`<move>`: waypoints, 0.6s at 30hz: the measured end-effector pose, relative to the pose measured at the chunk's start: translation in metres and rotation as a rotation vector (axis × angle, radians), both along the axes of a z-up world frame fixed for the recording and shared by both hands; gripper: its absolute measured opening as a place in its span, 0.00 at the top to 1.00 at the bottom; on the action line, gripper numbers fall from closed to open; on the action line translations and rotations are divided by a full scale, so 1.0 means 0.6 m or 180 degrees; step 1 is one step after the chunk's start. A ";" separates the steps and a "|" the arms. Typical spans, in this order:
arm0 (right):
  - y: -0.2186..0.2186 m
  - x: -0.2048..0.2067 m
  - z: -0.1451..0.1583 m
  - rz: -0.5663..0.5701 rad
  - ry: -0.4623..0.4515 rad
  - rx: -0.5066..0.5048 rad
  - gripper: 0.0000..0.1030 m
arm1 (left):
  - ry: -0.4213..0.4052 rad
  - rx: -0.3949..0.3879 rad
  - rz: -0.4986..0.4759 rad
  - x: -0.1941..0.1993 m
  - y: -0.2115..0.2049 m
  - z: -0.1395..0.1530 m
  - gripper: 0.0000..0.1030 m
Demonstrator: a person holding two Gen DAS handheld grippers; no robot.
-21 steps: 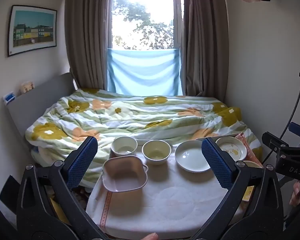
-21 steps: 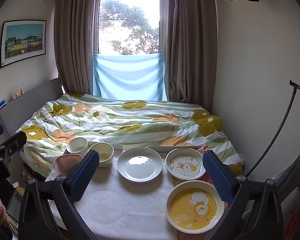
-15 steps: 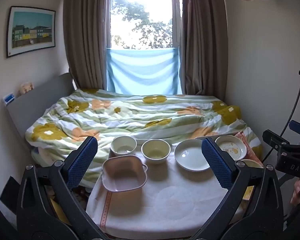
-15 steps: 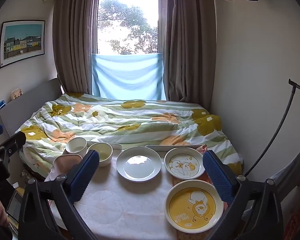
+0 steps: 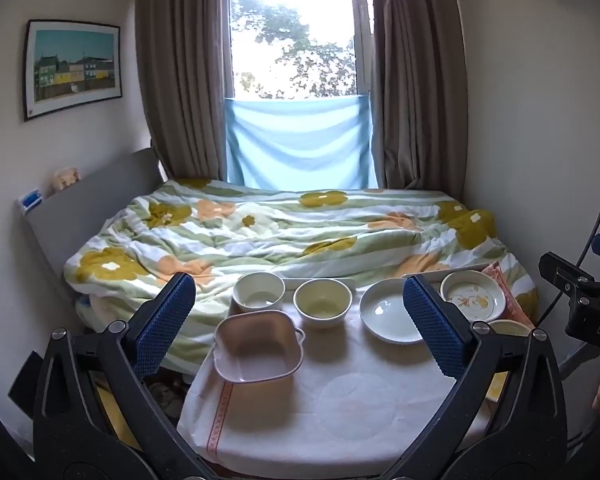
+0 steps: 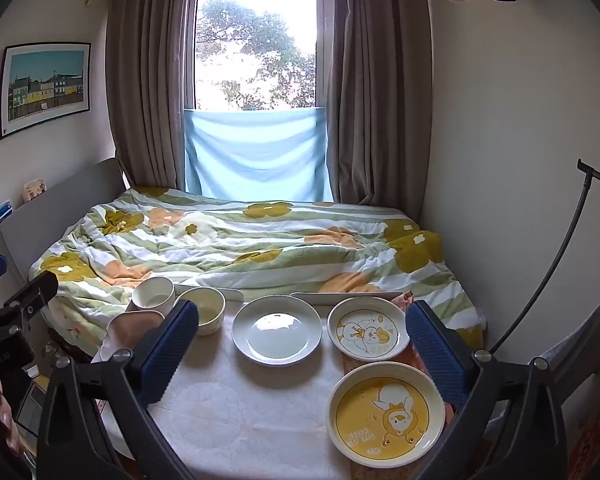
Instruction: Organize plates and bowls
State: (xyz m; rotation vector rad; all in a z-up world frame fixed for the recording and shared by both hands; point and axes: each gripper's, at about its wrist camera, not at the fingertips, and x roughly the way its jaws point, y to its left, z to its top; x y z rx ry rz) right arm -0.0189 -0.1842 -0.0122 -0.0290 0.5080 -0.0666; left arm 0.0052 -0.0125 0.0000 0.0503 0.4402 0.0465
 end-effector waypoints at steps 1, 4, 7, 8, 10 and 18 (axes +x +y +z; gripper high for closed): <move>-0.002 0.000 -0.003 -0.0003 -0.0001 0.0005 0.00 | 0.0000 -0.0013 -0.0006 0.000 0.000 0.000 0.00; -0.001 -0.001 0.007 -0.0007 0.0014 -0.0001 0.00 | -0.0001 -0.0070 -0.0028 -0.003 0.005 0.004 0.00; -0.001 -0.001 0.009 -0.0013 0.0011 -0.0006 0.00 | -0.0011 -0.0099 -0.0026 -0.006 0.008 0.004 0.00; -0.001 -0.001 0.010 -0.0009 0.0014 0.0003 0.00 | -0.0016 -0.0099 -0.0020 -0.006 0.009 0.005 0.00; -0.002 -0.001 0.010 -0.0010 0.0018 0.0007 0.00 | -0.0015 -0.0108 -0.0009 -0.006 0.010 0.007 0.00; -0.002 -0.001 0.009 -0.0011 0.0021 0.0014 0.00 | -0.0027 -0.0074 -0.0027 -0.006 0.005 0.007 0.00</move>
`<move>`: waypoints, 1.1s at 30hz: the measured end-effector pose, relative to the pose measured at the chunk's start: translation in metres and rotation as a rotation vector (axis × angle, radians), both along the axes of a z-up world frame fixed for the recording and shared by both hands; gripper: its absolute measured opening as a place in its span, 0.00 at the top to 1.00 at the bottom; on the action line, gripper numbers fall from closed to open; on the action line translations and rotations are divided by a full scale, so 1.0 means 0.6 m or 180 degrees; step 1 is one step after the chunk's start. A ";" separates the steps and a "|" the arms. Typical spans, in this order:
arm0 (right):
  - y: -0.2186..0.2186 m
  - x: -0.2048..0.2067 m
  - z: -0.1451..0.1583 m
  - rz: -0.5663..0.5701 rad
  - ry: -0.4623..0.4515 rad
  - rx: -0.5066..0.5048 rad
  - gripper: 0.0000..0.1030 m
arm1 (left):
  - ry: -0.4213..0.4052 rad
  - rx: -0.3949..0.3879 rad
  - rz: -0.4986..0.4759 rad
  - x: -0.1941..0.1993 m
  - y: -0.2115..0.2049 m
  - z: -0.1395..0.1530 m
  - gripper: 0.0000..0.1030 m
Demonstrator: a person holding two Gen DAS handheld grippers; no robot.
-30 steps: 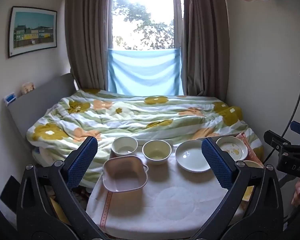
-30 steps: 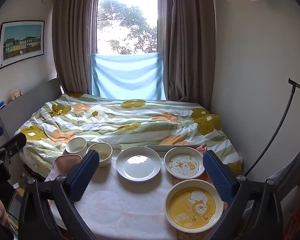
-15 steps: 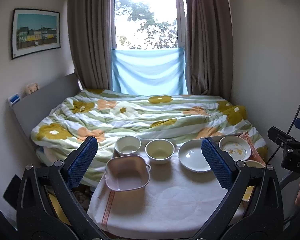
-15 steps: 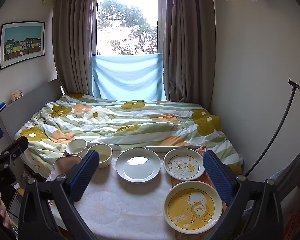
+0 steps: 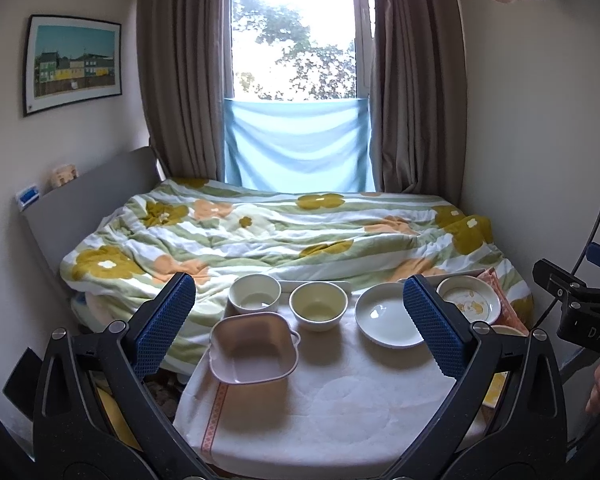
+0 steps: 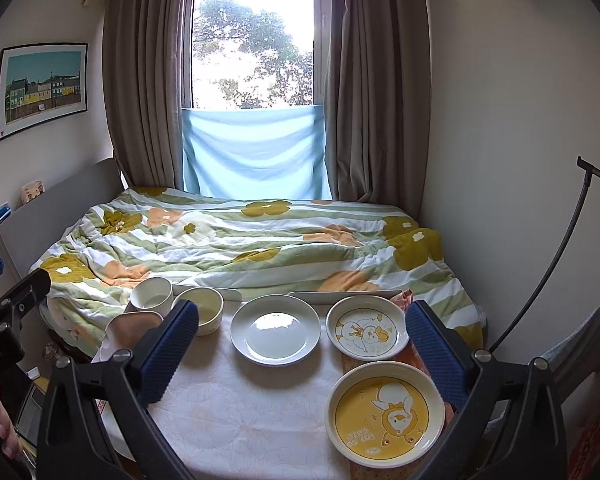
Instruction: Organize plates and bowls
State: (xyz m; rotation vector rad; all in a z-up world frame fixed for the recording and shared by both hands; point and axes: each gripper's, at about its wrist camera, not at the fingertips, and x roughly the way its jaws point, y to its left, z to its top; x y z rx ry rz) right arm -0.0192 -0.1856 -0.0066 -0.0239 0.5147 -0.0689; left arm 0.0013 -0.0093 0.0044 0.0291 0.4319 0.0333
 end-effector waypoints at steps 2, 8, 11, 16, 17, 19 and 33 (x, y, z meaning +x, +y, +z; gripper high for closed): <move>-0.001 0.000 0.000 -0.0001 -0.0002 0.0003 0.00 | -0.0016 -0.0001 -0.0009 -0.001 -0.001 0.002 0.00; -0.001 0.001 0.000 -0.0004 0.0006 -0.0003 0.00 | -0.0019 0.0027 -0.0005 0.000 -0.001 0.005 0.00; -0.002 0.001 0.000 -0.0001 0.0008 0.0000 0.00 | -0.0021 0.0025 -0.0004 -0.001 0.000 0.005 0.00; -0.002 0.001 -0.002 0.0010 0.0004 -0.0012 0.00 | -0.0034 0.0021 0.0007 -0.002 0.002 0.007 0.00; -0.002 0.001 -0.002 0.0006 0.0008 -0.0012 0.00 | -0.0037 0.0012 0.0006 -0.002 0.002 0.008 0.00; -0.002 0.001 -0.001 0.0006 0.0015 -0.0006 0.00 | -0.0051 -0.0014 0.0004 -0.004 0.003 0.009 0.00; -0.003 -0.005 0.002 -0.0010 0.0015 -0.0002 0.00 | -0.0064 0.0028 0.0065 -0.003 0.006 0.007 0.00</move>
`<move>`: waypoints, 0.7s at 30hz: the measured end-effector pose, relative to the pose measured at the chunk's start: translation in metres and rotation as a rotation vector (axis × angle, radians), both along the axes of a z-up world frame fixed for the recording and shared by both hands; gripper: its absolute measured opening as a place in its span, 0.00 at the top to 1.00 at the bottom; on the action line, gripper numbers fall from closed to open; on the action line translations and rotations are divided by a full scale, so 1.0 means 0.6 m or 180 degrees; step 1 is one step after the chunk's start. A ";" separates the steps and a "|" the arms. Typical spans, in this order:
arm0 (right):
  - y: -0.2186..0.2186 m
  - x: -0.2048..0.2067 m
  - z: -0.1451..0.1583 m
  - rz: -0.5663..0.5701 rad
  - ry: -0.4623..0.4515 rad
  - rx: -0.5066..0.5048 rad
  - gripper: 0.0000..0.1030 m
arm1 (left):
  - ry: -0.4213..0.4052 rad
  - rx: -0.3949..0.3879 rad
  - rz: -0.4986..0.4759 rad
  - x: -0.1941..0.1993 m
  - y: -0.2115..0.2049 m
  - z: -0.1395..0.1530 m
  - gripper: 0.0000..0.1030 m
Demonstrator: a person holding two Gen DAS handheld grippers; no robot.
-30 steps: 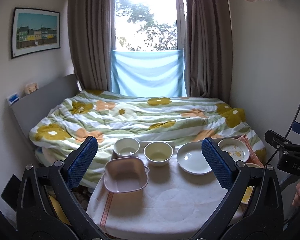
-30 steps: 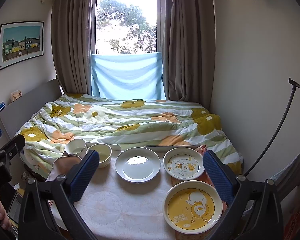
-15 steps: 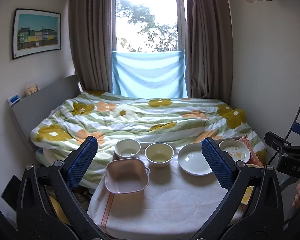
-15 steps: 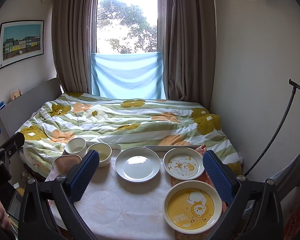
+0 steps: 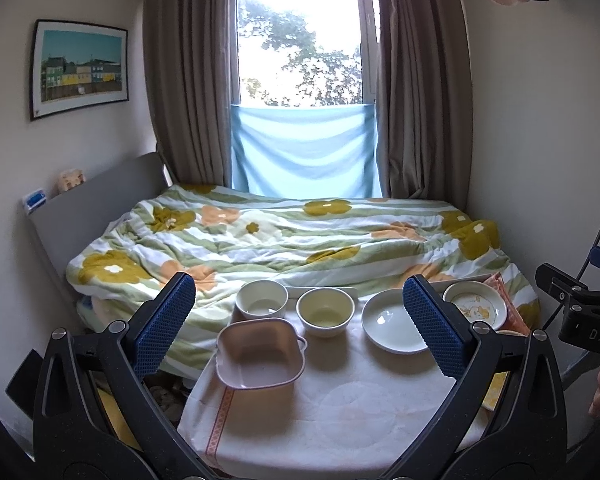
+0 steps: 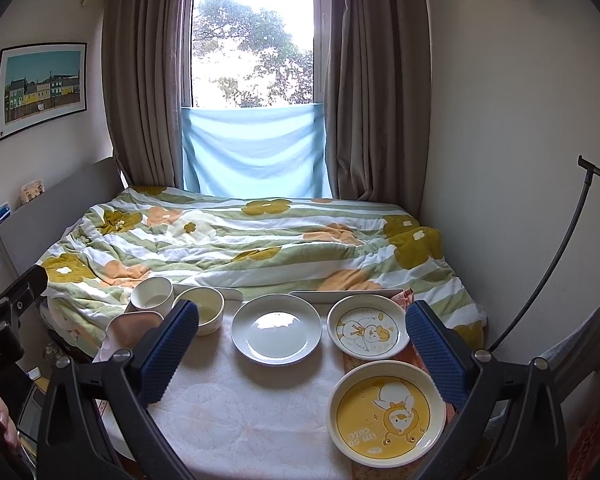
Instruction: Organize plates and bowls
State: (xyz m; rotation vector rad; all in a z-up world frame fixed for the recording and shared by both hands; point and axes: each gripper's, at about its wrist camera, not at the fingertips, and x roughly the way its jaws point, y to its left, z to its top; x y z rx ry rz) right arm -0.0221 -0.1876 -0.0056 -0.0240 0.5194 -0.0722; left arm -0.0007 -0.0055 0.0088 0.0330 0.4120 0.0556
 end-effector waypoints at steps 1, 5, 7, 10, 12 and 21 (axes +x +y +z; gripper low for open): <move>0.001 0.001 -0.001 0.0000 -0.0005 -0.0006 0.00 | 0.0006 -0.0013 -0.0015 0.000 0.001 0.000 0.00; 0.000 -0.001 -0.001 0.0003 -0.0015 -0.0004 0.00 | 0.0040 -0.0039 -0.0040 0.003 0.002 -0.002 0.00; -0.001 0.000 -0.001 0.0000 -0.0017 -0.0011 0.00 | 0.0039 -0.0046 -0.0039 0.003 0.004 -0.002 0.00; -0.001 0.003 0.000 -0.0002 -0.0007 0.0004 0.00 | 0.0028 -0.0073 -0.0049 0.003 0.006 -0.002 0.00; 0.000 0.004 0.000 -0.0004 -0.0005 -0.0001 0.00 | 0.0033 -0.0084 -0.0055 0.003 0.007 -0.002 0.00; 0.015 0.005 -0.003 -0.0016 -0.0013 -0.0010 0.00 | 0.0019 -0.0051 -0.0035 0.003 0.006 0.000 0.00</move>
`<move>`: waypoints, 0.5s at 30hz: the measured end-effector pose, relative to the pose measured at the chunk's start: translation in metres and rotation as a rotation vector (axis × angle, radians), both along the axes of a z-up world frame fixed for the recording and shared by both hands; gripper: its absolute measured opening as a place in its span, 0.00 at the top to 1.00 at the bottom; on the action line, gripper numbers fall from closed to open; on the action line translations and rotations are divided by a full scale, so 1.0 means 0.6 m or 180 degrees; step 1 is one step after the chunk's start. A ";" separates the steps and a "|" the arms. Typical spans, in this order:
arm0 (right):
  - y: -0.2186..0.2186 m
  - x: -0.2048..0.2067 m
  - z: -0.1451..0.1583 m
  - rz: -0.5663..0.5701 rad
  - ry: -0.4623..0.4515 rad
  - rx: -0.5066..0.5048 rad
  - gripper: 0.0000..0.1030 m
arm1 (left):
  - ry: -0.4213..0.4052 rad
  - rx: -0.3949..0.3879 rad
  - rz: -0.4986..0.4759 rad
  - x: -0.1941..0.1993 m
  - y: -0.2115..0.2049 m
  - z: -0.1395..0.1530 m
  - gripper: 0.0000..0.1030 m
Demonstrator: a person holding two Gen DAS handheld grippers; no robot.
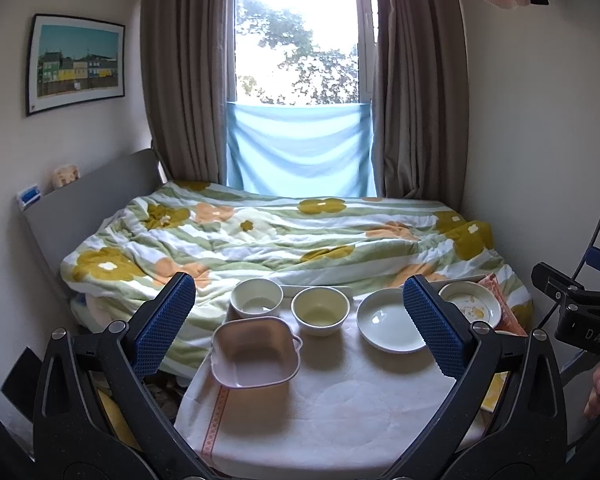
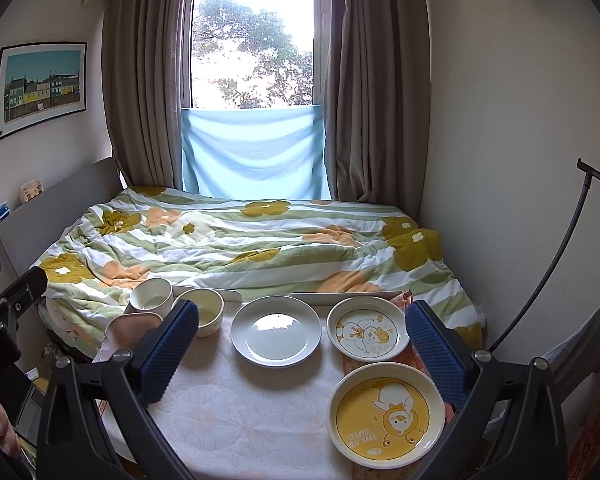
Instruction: Organize plates and bowls
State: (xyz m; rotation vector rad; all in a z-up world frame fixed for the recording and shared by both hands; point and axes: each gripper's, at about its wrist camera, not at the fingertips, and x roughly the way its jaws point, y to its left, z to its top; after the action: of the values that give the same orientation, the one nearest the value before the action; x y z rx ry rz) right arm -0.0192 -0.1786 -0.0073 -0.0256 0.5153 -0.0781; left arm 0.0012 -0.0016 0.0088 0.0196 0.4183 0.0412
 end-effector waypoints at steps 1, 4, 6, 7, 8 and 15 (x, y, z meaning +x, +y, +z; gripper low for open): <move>0.001 -0.001 0.000 0.0002 0.0000 0.0004 0.00 | -0.0002 -0.0005 -0.0003 0.000 0.001 0.001 0.00; 0.002 -0.001 0.002 0.0004 -0.0007 -0.0008 0.00 | -0.0012 0.0001 -0.0004 -0.001 0.001 0.002 0.00; 0.001 0.001 0.002 0.0006 -0.0006 -0.0008 0.00 | -0.0012 0.0017 -0.0014 0.000 0.000 0.002 0.00; 0.002 0.001 0.004 0.0011 -0.0011 -0.0007 0.00 | -0.0002 0.0028 -0.0013 0.002 0.001 0.003 0.00; 0.004 0.002 0.005 0.0017 -0.0014 0.0001 0.00 | 0.0029 0.0027 -0.0026 0.005 0.002 0.003 0.00; -0.011 0.004 -0.021 -0.0011 0.0224 0.0234 0.00 | 0.0431 0.0119 -0.0249 0.055 -0.019 -0.027 0.00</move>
State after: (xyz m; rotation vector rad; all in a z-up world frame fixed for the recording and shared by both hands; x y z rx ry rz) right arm -0.0167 -0.1849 -0.0198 0.0446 0.5882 -0.0616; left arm 0.0341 -0.0128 -0.0073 0.0760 0.5518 -0.0297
